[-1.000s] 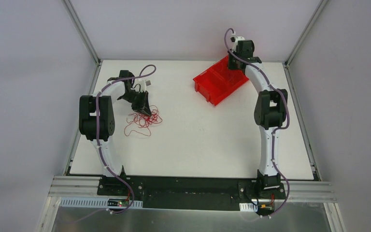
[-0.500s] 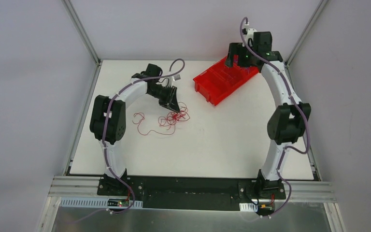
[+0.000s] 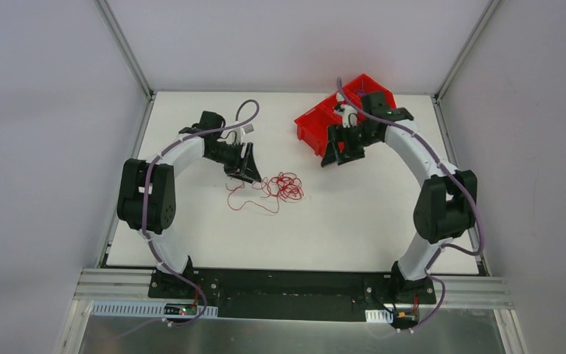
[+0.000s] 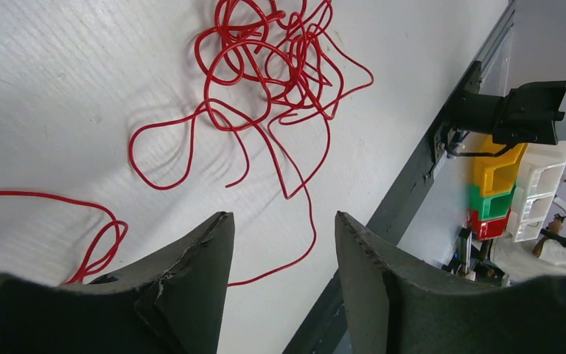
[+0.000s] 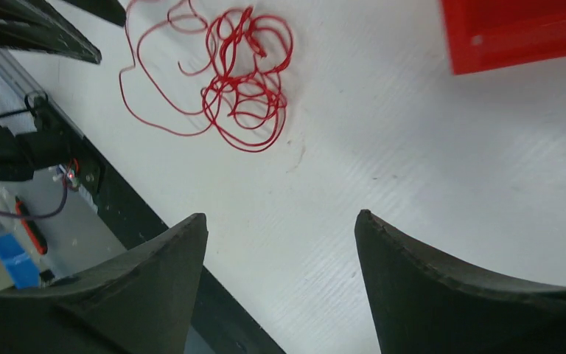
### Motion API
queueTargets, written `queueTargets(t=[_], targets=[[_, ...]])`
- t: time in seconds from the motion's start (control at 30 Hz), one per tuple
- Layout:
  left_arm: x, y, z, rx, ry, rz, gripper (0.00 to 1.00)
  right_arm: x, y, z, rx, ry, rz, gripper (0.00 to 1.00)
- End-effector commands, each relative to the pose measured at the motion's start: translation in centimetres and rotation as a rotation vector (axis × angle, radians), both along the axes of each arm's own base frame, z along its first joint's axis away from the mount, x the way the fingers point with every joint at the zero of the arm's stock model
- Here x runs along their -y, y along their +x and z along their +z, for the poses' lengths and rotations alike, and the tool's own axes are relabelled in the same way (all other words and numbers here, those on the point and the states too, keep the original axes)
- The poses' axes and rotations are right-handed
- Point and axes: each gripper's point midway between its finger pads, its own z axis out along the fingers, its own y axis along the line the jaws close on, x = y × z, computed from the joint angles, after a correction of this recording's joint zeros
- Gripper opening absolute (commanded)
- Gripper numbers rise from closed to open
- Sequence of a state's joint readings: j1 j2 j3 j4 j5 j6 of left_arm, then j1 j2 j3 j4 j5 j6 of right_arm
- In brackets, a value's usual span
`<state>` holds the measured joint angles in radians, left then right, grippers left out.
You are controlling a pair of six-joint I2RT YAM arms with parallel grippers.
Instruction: Untangle the cables
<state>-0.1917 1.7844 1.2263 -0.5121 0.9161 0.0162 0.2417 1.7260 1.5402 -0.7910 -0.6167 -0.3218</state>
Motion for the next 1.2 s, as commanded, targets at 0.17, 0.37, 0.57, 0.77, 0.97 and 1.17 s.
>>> queueTargets(t=[0.17, 0.37, 0.57, 0.77, 0.97, 1.17], targets=[[1.0, -0.6, -0.8, -0.097, -0.007, 0.076, 0.58, -8.0, -3.7, -5.3, -0.067, 0.010, 0.202, 0.78], [3.3, -0.3, -2.1, -0.199, -0.059, 0.117, 0.53, -11.6, -4.6, -8.4, -0.081, 0.005, 0.260, 0.72], [4.1, -0.2, -3.8, -0.280, -0.074, 0.167, 0.29, -13.0, -5.4, -11.4, -0.097, -0.040, 0.279, 0.61], [3.9, 0.1, 1.1, -0.194, -0.163, 0.141, 0.00, -9.8, -3.9, -12.8, -0.058, -0.188, 0.221, 0.04], [1.1, 1.1, 13.3, 0.061, -0.297, 0.171, 0.00, -4.1, -3.9, -8.9, -0.059, -0.189, 0.139, 0.00], [-0.8, 1.1, 24.4, 0.294, -0.400, 0.172, 0.00, 0.2, -5.1, -7.8, -0.154, -0.168, 0.071, 0.00]])
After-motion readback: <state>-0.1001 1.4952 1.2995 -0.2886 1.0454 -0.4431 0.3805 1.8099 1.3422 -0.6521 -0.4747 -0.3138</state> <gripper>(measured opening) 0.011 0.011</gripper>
